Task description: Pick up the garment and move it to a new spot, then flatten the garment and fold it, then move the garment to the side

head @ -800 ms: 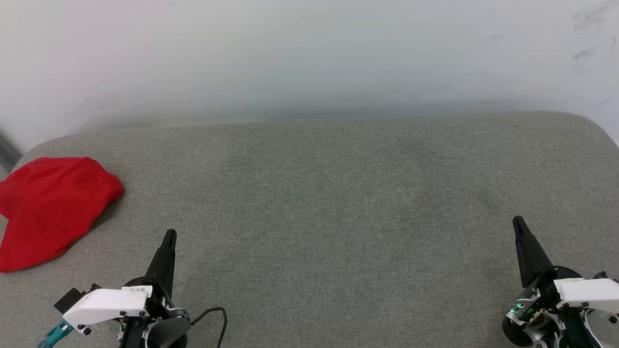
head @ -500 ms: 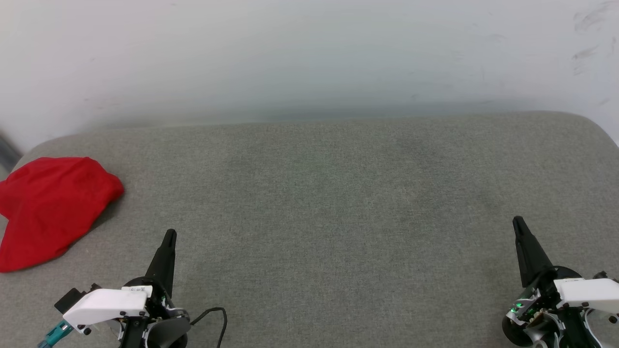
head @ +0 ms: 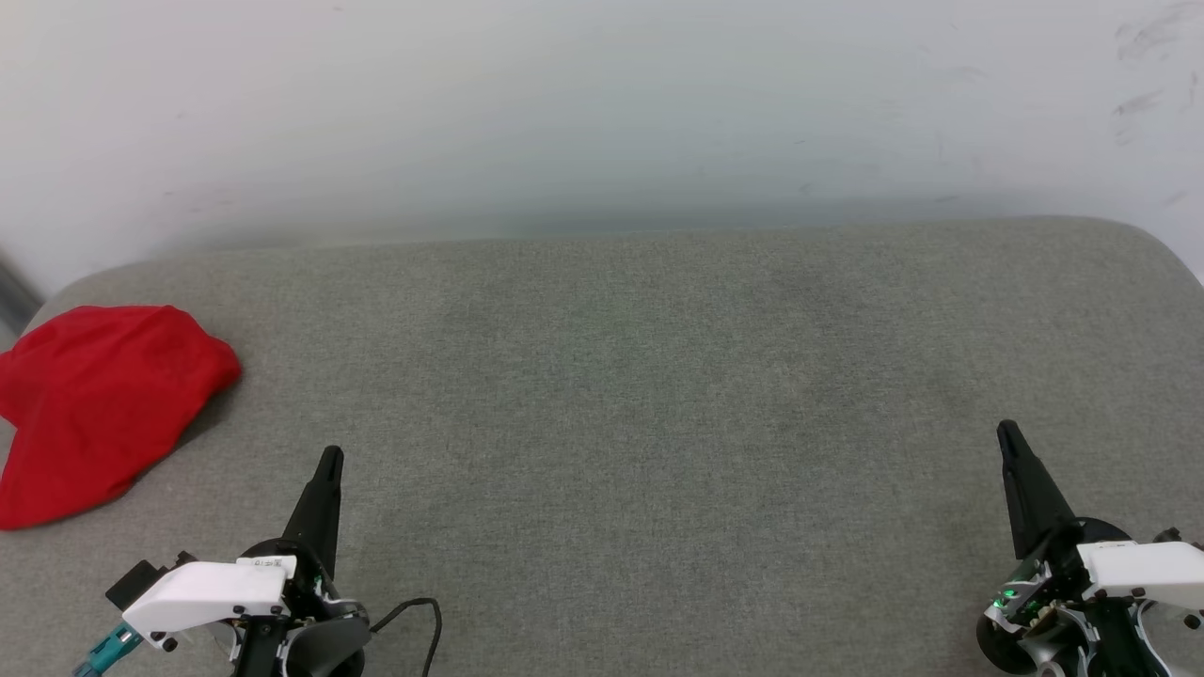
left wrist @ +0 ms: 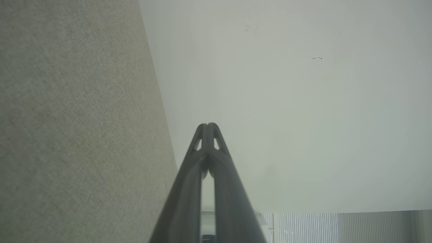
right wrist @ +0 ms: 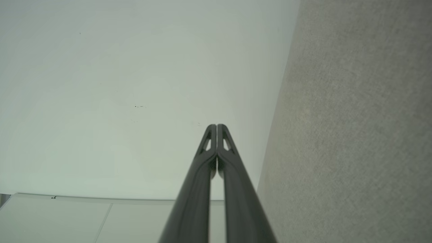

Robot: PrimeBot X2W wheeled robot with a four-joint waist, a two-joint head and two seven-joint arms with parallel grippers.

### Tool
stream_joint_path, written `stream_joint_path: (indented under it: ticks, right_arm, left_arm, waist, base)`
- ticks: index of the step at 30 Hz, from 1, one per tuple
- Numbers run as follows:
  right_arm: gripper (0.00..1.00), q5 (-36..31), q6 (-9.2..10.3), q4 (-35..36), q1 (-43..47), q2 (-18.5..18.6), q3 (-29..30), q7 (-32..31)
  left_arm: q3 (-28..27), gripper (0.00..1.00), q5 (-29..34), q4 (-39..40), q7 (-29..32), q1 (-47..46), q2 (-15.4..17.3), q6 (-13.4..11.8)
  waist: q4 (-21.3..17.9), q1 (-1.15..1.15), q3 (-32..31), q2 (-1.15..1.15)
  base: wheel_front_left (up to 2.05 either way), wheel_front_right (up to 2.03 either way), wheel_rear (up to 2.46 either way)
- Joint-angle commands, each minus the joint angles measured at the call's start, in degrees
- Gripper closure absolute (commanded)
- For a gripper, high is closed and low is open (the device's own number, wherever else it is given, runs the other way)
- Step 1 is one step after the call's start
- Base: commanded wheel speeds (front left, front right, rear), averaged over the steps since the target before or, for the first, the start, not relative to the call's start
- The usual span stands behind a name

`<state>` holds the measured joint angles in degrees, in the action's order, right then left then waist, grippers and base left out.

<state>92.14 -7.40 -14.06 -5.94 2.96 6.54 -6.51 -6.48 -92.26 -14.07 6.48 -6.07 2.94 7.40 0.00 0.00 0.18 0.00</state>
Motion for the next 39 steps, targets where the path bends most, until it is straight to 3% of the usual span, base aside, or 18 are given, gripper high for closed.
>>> stream_joint_path:
  ticks: [1, 27, 28, 39]
  right_arm:
    - [1.0, 0.1, -0.17, 0.0, -0.6, -0.2, 0.0, 0.0]
    - [1.0, 0.1, -0.17, 0.0, -0.6, -0.2, -0.1, 0.0]
    - [0.0, 0.0, 0.0, 0.0, 0.0, 0.0, 0.0, 0.0]
    - [0.0, -2.5, 0.0, -1.0, 2.3, 0.0, -0.6, 2.3]
  left_arm:
    - [-0.2, 1.0, 0.3, 0.0, 0.2, -0.4, -0.1, 0.2]
    - [-0.2, 1.0, 0.3, 0.0, 0.2, -0.4, -0.1, 0.2]
    - [0.0, 0.0, 0.0, 0.0, 0.0, 0.0, 0.0, 0.0]
    - [0.6, 0.0, 3.2, -0.4, -2.3, 1.8, -0.2, -0.3]
  waist:
    - [0.0, 0.0, 0.0, 0.0]
    - [0.0, 0.0, 0.0, 0.0]
    - [0.0, 0.0, 0.0, 0.0]
    - [0.0, 0.0, 0.0, 0.0]
  base:
    - [0.0, 0.0, 0.0]
    - [0.0, 0.0, 0.0]
    - [0.0, 0.0, 0.0]
    - [0.0, 0.0, 0.0]
